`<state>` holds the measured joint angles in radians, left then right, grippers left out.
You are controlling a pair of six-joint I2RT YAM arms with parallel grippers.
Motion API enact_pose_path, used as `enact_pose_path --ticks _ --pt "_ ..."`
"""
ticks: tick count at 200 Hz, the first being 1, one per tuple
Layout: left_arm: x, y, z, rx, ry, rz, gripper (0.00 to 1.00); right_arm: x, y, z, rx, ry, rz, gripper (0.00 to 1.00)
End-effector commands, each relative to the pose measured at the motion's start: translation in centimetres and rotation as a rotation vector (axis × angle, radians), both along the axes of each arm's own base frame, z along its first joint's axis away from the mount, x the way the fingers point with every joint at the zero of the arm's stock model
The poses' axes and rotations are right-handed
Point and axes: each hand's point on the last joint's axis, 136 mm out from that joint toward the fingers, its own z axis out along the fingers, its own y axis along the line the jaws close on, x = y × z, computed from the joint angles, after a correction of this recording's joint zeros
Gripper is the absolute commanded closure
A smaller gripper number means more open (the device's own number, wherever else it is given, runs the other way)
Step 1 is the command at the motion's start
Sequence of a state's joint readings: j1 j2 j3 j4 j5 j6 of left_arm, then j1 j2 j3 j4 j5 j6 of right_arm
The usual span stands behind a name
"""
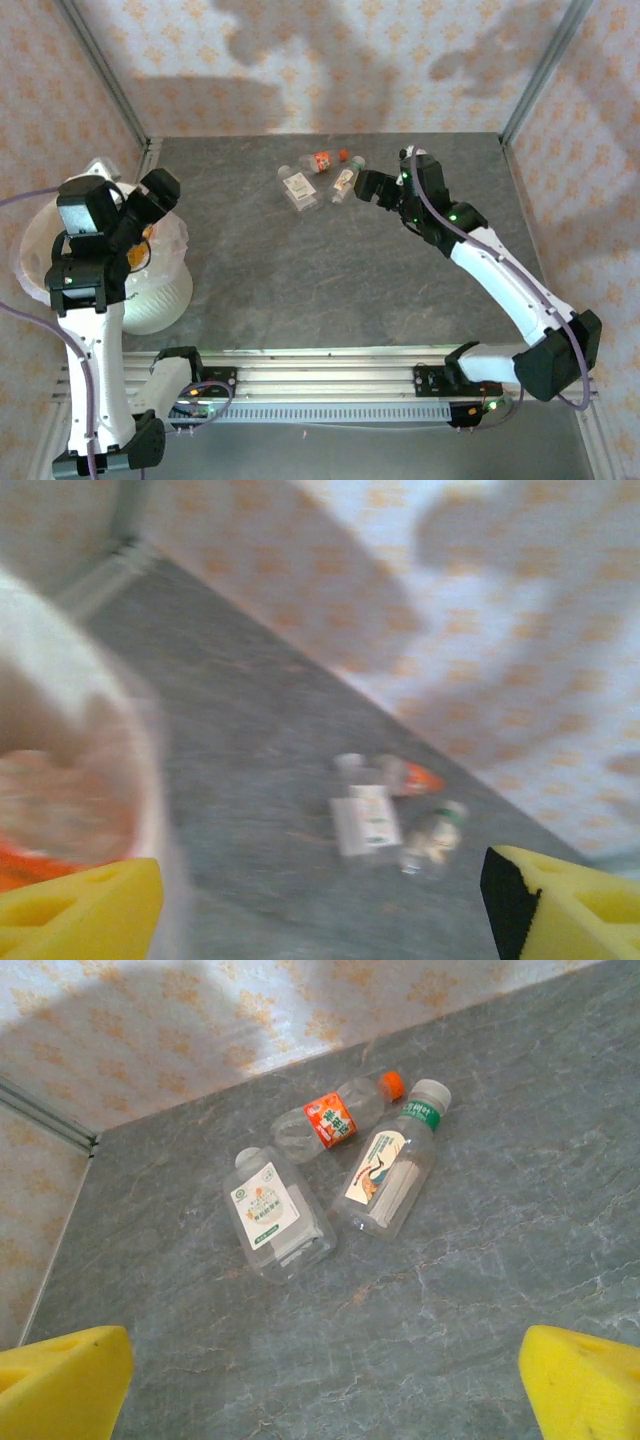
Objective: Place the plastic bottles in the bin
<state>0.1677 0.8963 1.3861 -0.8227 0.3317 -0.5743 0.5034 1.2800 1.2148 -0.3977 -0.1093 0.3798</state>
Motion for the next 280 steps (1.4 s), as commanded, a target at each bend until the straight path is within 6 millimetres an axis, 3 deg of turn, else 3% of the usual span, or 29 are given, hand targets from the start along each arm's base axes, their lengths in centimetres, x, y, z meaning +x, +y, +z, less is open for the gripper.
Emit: enact_pose_path --ticks 1,16,56,83,101,137,172,208,213,230,280 --pt "1.3 -4.4 1.9 -0.126 -0.095 -0.164 0.08 0.8 0.6 -0.3 0.048 0.009 -0.019 0.01" --pt "1.8 -6.1 1.7 -0.088 -0.084 -0.206 0.01 1.2 0.9 -1.0 0.056 0.027 -0.023 0.01" --pt "4.3 -12.7 0.7 -0.07 -0.039 -0.38 0.0 1.6 1.3 -3.0 0.04 0.082 -0.025 0.01" --pt "6.3 -16.3 -0.8 0.009 0.017 -0.386 0.0 1.3 0.6 -3.6 0.028 0.094 -0.051 0.01" --pt "8.0 -19.0 -1.9 0.051 0.072 -0.406 0.0 1.1 -0.1 -3.3 0.028 0.075 -0.08 0.01" --pt "12.3 -21.9 -5.7 0.123 0.192 -0.346 0.0 0.0 -2.3 -2.2 0.017 0.025 -0.13 0.01" --pt "16.5 -23.8 -10.2 0.16 0.261 -0.3 0.0 -2.0 -5.1 -1.3 -0.025 -0.025 -0.168 0.01" --pt "19.8 -21.7 -15.7 0.285 0.388 -0.174 0.0 -3.8 -7.2 -1.3 -0.054 -0.03 -0.197 0.01" --pt "20.4 -21.8 -17.6 0.289 0.429 -0.176 0.0 -4.0 -7.3 -1.4 -0.055 -0.029 -0.199 0.01" --pt "21.8 -21.8 -20.7 0.305 0.514 -0.178 0.0 -4.5 -7.8 -1.3 -0.053 -0.033 -0.207 0.01" --pt "24.3 -20.2 -24.9 0.384 0.631 -0.105 0.0 -5.7 -9.0 -0.9 -0.076 -0.048 -0.225 0.01"
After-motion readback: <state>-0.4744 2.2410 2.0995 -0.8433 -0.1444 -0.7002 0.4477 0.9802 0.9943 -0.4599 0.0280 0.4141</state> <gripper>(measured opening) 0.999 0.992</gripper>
